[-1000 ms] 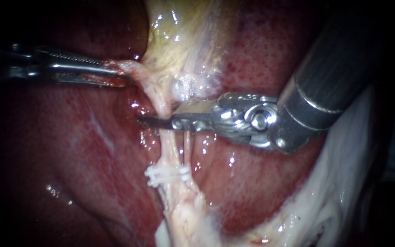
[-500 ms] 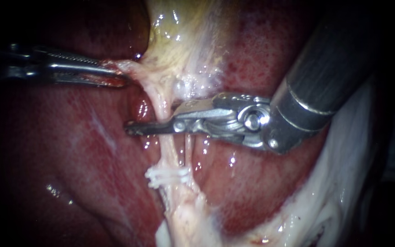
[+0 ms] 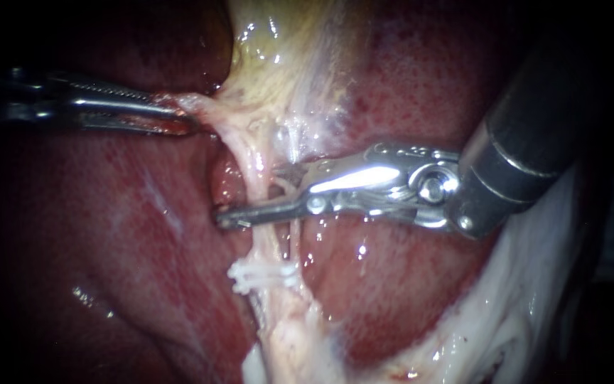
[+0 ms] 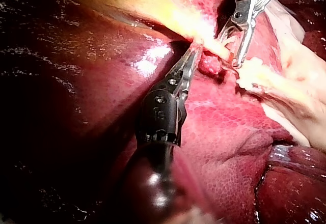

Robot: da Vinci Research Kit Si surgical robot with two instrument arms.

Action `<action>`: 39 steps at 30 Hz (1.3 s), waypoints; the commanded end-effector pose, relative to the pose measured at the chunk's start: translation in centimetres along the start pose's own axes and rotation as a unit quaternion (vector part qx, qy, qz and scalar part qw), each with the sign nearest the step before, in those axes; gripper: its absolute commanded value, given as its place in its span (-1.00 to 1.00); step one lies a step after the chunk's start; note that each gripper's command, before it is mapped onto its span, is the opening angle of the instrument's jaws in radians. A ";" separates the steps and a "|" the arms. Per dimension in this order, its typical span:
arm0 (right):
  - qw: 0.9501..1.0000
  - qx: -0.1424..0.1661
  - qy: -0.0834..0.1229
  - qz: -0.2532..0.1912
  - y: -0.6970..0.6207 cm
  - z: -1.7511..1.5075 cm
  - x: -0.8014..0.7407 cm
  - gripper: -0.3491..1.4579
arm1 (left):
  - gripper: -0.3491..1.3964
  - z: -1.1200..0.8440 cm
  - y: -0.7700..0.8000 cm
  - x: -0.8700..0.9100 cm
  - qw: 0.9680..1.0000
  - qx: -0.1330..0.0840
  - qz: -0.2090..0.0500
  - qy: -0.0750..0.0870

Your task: Clipping third clip left tube

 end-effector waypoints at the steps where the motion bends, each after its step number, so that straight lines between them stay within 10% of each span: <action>1: 1.000 0.012 -0.001 0.005 0.01 0.01 -0.01 -0.07 | -1.00 0.00 0.00 0.00 1.000 0.000 0.000 0.000; 19: 0.990 0.124 -0.058 0.045 0.00 0.12 -0.42 -0.10 | -1.00 0.00 0.00 0.00 1.000 0.000 0.000 0.000; 39: 0.985 0.145 0.040 0.085 0.17 0.22 -0.05 -0.07 | -1.00 0.00 0.01 0.00 1.000 0.000 0.000 0.000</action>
